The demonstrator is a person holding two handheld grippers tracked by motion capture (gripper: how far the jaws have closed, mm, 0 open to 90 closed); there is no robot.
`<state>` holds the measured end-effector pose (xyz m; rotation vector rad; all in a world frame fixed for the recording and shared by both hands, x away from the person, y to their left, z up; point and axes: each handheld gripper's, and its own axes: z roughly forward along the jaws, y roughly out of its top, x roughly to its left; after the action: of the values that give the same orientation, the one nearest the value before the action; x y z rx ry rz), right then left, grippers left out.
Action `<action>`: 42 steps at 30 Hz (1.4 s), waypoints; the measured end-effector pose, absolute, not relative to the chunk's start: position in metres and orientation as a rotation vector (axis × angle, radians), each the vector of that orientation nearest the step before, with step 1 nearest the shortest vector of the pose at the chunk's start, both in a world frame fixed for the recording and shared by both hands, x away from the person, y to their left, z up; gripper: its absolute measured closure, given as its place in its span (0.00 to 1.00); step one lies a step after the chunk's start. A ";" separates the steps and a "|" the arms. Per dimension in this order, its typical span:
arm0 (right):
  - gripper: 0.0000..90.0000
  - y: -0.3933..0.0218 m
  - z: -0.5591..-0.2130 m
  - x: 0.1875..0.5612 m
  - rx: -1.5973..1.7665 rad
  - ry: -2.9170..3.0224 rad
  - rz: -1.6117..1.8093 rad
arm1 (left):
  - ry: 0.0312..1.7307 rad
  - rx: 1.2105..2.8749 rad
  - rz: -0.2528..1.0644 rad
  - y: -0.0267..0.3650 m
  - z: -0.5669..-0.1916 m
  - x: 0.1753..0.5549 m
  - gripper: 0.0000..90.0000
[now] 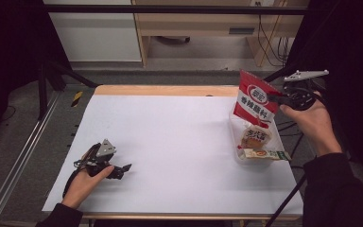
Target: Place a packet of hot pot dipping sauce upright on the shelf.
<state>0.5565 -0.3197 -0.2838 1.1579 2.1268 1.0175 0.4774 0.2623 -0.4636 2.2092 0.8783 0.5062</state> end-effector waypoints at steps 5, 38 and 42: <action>1.00 -0.318 -0.294 0.560 1.176 2.138 1.023 | 0.877 2.211 0.505 0.262 -0.464 0.477 0.06; 0.51 -0.334 -0.319 0.548 1.187 2.004 0.956 | 0.868 2.225 0.500 0.260 -0.465 0.477 0.06; 0.39 -0.327 -0.310 0.542 1.141 1.965 0.950 | 0.867 2.228 0.502 0.260 -0.465 0.477 0.06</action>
<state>0.5421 -0.3274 -0.3100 1.1405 1.9648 0.9500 0.4765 0.2600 -0.4646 2.2279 0.8666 0.5015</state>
